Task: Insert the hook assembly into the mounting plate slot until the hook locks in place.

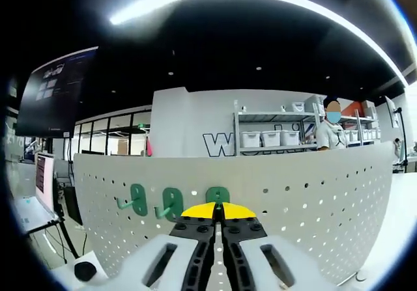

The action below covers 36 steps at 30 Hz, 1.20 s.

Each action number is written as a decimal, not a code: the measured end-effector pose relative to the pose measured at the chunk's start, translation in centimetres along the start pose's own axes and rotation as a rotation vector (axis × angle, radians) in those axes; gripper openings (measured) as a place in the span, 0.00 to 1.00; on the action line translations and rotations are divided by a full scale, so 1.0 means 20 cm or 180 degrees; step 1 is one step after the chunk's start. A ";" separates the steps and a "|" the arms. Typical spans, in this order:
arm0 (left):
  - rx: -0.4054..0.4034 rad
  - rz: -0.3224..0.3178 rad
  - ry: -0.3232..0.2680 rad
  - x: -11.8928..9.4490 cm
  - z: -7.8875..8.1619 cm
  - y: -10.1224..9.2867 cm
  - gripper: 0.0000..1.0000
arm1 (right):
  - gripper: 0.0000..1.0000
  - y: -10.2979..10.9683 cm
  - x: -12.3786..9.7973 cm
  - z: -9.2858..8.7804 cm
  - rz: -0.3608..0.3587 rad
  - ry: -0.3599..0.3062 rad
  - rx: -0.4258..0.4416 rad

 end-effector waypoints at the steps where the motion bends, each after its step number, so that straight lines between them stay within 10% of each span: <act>1: -0.0003 0.0001 0.0001 0.00 0.00 0.00 0.96 | 0.00 0.00 0.00 0.00 -0.0002 -0.0008 -0.0009; 15: -0.0010 0.0004 0.0036 0.00 -0.01 0.00 0.96 | 0.01 0.02 0.01 0.01 -0.0036 0.0133 -0.0375; 23: -0.0012 -0.0004 0.0061 0.00 -0.01 0.00 0.96 | 0.18 -0.03 -0.01 0.10 -0.0008 0.0028 -0.0240; 36: -0.0062 -0.0046 0.0153 0.01 -0.02 -0.02 0.99 | 0.21 -0.26 -0.10 0.09 0.0112 0.0252 -0.0370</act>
Point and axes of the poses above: the point that each gripper's makers call its tool centre point, and the gripper's own axes: x roughly forward along the fingers, y roughly to its left, z roughly out of its top, the point moved 9 cm from there along -x, roughly backward along the fingers, and after that the axes turned 14 degrees about -z, right-handed, at the moved point
